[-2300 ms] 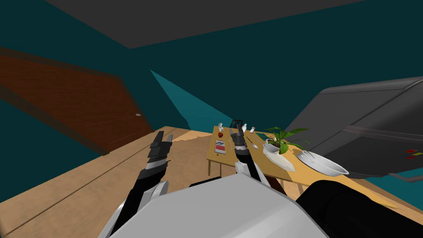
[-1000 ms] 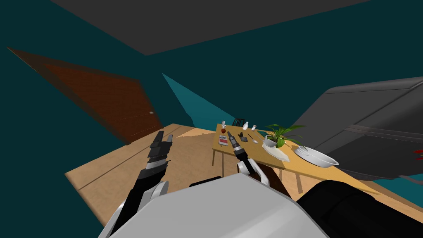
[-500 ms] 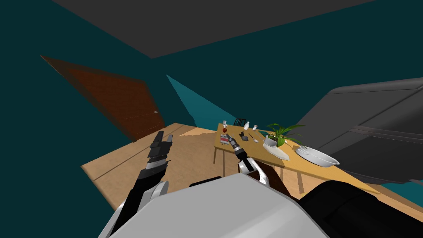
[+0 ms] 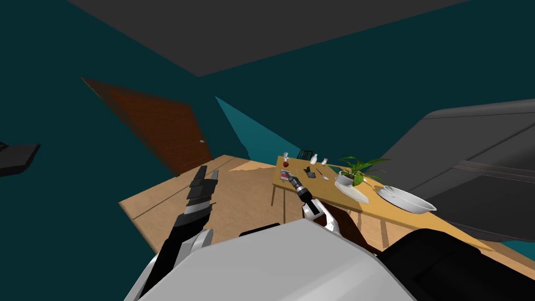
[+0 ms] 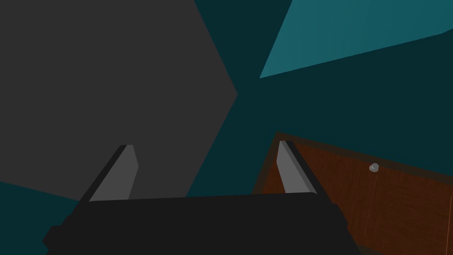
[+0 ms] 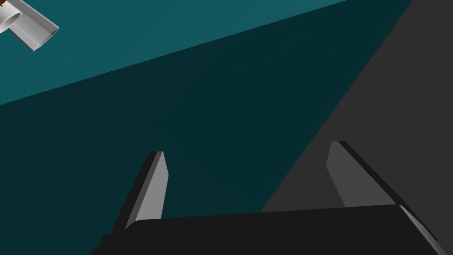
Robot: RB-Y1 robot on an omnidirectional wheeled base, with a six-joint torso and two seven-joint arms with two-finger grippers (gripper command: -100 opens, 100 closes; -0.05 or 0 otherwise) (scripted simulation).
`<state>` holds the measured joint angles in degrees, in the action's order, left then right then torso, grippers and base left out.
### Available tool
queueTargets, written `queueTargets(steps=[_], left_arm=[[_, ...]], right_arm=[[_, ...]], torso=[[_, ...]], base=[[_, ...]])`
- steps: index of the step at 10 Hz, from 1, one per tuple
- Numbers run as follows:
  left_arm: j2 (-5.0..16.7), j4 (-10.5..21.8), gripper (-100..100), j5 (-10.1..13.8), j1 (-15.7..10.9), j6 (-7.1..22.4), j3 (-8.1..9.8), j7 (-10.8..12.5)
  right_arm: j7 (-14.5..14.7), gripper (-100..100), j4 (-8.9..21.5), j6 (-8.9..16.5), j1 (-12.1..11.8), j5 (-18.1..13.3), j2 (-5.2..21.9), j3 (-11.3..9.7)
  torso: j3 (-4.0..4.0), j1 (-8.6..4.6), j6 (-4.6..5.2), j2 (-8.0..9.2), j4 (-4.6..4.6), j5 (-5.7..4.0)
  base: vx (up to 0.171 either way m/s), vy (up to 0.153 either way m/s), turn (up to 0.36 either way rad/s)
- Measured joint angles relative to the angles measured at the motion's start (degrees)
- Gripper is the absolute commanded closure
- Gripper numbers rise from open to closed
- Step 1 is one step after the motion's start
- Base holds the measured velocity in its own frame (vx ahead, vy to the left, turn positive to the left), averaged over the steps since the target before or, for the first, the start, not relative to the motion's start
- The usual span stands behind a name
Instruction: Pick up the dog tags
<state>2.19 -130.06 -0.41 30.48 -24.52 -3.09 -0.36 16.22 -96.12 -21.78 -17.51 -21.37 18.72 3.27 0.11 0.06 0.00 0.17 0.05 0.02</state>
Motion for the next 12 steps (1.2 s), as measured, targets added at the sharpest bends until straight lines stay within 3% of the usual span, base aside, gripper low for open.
queueTargets(steps=[6, 12], left_arm=[[0.0, 0.0, 0, 0.0, 0.01, 0.0, 0.01, 0.0], [0.01, 0.0, 0, 0.0, 0.01, 0.0, 0.01, 0.0]], right_arm=[[5.96, -100, 9.17, 1.67, 3.34, -4.44, 3.64, -0.84], [11.85, -100, 18.39, 4.28, 7.4, -9.54, 7.55, -3.65]], torso=[[-0.05, -0.07, 0.03, -0.1, -0.02, -0.01], [-0.1, -0.15, 0.01, -0.18, -0.03, -0.02]], base=[[-0.029, 0.023, 0.07], [-0.006, 0.002, 0.098]])
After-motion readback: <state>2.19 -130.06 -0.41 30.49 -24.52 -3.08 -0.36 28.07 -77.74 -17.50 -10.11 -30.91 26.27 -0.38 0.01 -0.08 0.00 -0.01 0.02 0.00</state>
